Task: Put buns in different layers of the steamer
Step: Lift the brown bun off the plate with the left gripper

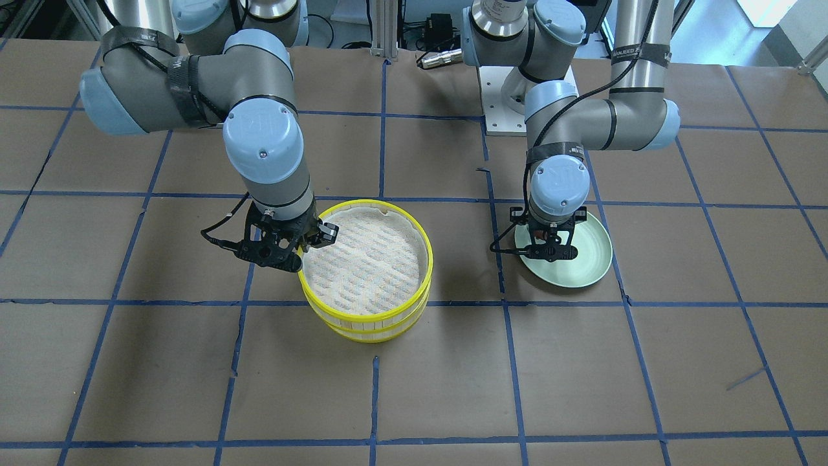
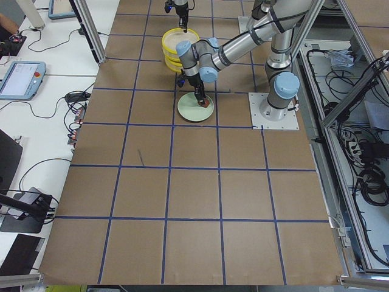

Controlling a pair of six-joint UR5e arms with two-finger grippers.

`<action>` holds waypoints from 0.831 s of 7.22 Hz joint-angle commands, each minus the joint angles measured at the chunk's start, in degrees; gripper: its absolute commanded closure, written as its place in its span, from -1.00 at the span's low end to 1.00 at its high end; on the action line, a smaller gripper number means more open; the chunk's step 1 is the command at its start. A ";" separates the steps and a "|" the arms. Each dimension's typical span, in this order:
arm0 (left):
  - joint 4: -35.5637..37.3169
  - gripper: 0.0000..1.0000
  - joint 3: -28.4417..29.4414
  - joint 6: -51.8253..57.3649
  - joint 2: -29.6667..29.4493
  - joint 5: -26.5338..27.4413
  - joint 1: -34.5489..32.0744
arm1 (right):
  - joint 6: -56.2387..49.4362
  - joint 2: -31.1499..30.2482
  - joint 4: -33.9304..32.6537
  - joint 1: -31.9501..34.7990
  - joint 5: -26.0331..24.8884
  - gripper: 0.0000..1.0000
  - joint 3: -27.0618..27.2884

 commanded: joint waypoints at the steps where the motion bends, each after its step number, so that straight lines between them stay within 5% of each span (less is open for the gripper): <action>1: 0.33 0.95 0.70 -0.21 0.37 -0.25 0.00 | -0.03 0.09 0.05 0.55 -0.35 0.87 0.16; 3: 4.28 0.95 3.32 0.39 1.77 -0.43 -0.08 | 0.05 0.10 -0.04 0.64 -0.27 0.87 0.42; 6: -4.38 0.96 13.68 0.66 8.09 -6.12 -0.35 | 0.14 0.18 -0.04 0.90 -0.18 0.87 0.60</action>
